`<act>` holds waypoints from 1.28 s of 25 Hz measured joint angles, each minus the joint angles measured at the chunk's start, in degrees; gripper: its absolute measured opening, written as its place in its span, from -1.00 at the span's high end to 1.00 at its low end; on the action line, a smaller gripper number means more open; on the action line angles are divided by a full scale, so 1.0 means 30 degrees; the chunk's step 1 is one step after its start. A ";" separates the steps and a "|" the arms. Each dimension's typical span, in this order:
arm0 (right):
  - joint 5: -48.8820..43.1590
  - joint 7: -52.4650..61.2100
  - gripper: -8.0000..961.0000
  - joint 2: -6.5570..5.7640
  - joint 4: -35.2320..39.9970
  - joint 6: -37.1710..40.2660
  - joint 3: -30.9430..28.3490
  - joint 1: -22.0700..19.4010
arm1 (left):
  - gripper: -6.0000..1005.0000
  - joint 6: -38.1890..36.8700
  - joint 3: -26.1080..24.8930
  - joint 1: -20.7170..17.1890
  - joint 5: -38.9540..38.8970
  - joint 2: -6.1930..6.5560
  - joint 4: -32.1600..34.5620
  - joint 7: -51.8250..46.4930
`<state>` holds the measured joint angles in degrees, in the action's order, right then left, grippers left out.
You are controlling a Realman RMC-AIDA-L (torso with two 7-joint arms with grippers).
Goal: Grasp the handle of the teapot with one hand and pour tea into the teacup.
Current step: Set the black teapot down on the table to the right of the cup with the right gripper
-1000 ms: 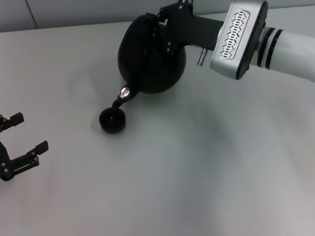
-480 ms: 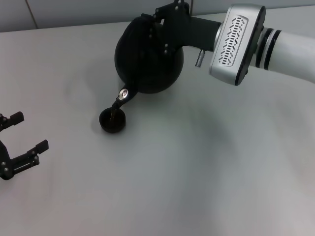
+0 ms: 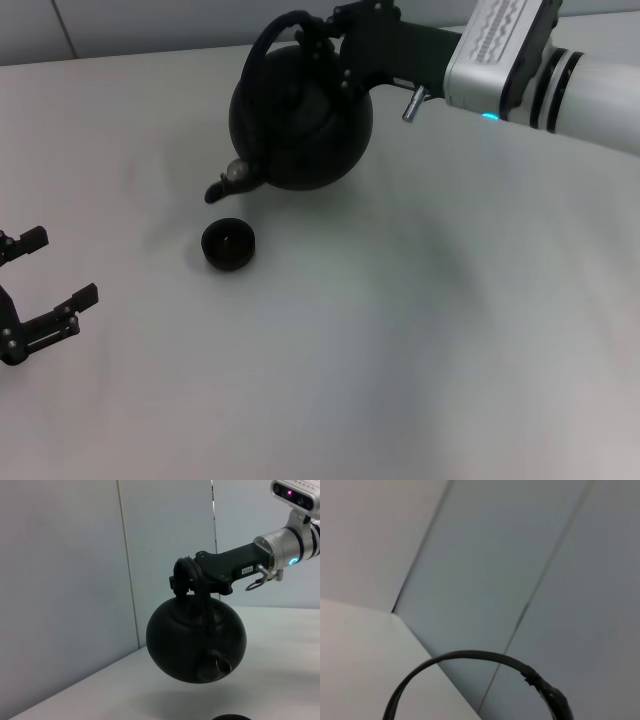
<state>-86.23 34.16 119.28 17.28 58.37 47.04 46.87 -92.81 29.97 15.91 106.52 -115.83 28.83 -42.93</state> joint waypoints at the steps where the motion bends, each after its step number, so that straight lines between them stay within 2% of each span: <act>1: 0.0000 0.0000 0.82 0.0000 0.0000 0.0000 0.0000 0.0000 | -0.69 0.0000 0.0000 0.0000 0.0000 0.0000 0.0000 0.0000; 6: -0.0021 0.4489 0.82 -0.0031 0.0381 -0.0186 -0.0118 -0.0922 | -0.69 -0.0001 0.0000 0.0022 -0.0002 0.0025 -0.0001 0.0026; 9: 0.0020 0.4788 0.82 -0.0033 0.0398 -0.0194 -0.0179 -0.1051 | -0.69 0.0000 0.0000 0.0023 -0.0002 0.0028 0.0000 0.0028; 10: 0.0266 0.5424 0.82 -0.0033 0.0512 -0.0199 -0.0317 -0.1516 | -0.69 -0.0001 0.0001 0.0027 -0.0002 0.0030 -0.0001 0.0031; 20: 0.2751 0.5234 0.82 0.0006 0.0624 -0.0172 -0.0368 -0.3491 | -0.69 0.0001 0.0037 0.0031 0.0000 0.0029 0.0000 0.0044; 32: 0.2728 0.3925 0.82 0.0057 0.0188 -0.1273 -0.0021 -0.3526 | -0.69 -0.0009 0.0146 -0.0015 0.0031 0.0000 0.0000 0.0045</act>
<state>-78.05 45.94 119.45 17.85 54.55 46.98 36.29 -92.84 30.41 15.86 106.62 -115.83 28.83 -42.80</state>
